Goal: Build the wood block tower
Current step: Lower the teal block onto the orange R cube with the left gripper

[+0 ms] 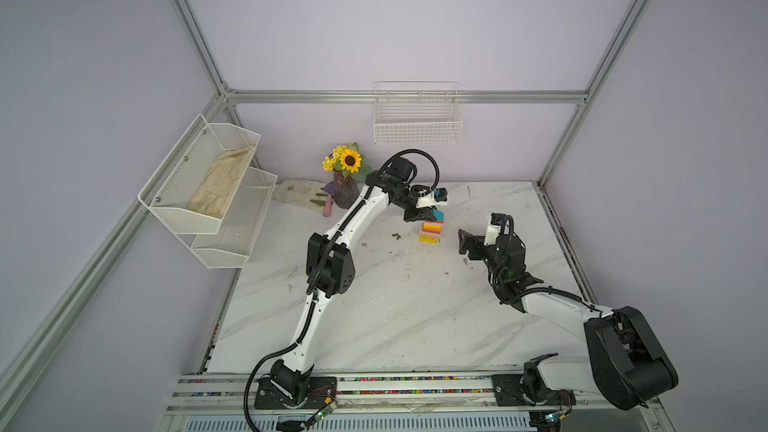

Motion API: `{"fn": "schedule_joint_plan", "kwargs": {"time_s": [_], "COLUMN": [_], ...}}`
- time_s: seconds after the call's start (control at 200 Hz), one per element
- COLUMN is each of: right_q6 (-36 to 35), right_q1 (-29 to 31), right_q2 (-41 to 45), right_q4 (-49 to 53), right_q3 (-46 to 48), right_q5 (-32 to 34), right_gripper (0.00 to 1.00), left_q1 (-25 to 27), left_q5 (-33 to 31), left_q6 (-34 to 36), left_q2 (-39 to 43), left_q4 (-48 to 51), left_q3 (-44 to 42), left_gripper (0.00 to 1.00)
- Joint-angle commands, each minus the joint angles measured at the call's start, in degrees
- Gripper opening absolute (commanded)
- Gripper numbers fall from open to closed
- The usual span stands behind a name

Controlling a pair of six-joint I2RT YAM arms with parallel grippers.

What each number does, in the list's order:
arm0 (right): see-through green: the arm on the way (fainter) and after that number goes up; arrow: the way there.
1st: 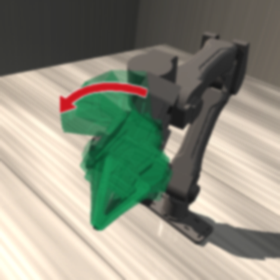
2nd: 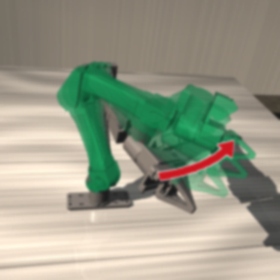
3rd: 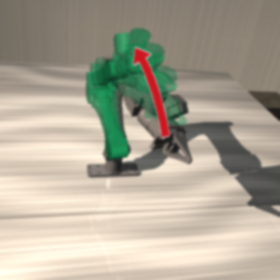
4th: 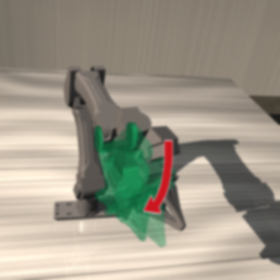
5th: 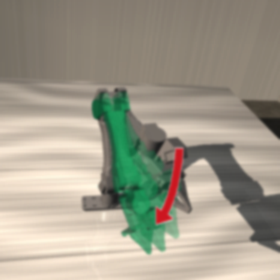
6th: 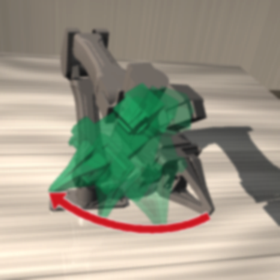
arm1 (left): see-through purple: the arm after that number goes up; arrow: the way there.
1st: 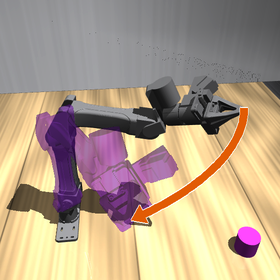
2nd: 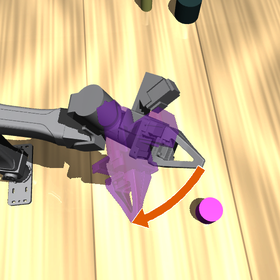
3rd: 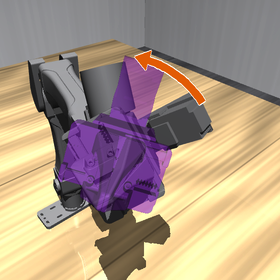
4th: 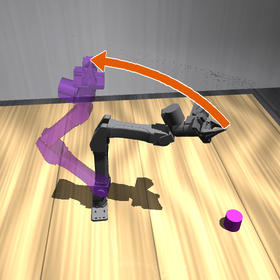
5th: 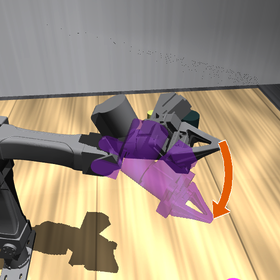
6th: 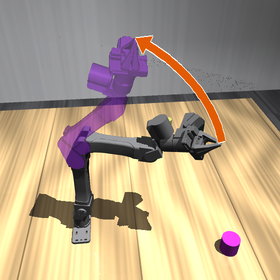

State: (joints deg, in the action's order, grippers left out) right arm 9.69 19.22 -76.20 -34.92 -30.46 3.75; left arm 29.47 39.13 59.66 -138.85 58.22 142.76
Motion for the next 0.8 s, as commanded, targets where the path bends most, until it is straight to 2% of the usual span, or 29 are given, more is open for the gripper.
{"fn": "schedule_joint_plan", "kwargs": {"time_s": [0.0, 0.54, 0.795], "right_q6": [-0.8, -0.5, -0.4], "right_q1": [-0.3, -0.4, -0.4], "right_q2": [-0.2, -0.4, -0.8], "right_q4": [-2.4, -2.3, -2.2], "right_q3": [0.4, 0.0, -0.1], "right_q5": [-0.5, -1.3, -1.4], "right_gripper": [0.97, 0.97, 0.97], "left_q1": [0.4, 0.4, 0.3], "left_q5": [0.3, -2.4, -2.9], "left_q6": [0.3, 1.7, 1.2], "left_q2": [0.0, -1.1, -0.8], "left_q4": [-2.4, -4.6, -6.2], "left_q3": [5.7, 5.3, 4.5], "left_gripper": [0.00, 0.00, 0.10]}}
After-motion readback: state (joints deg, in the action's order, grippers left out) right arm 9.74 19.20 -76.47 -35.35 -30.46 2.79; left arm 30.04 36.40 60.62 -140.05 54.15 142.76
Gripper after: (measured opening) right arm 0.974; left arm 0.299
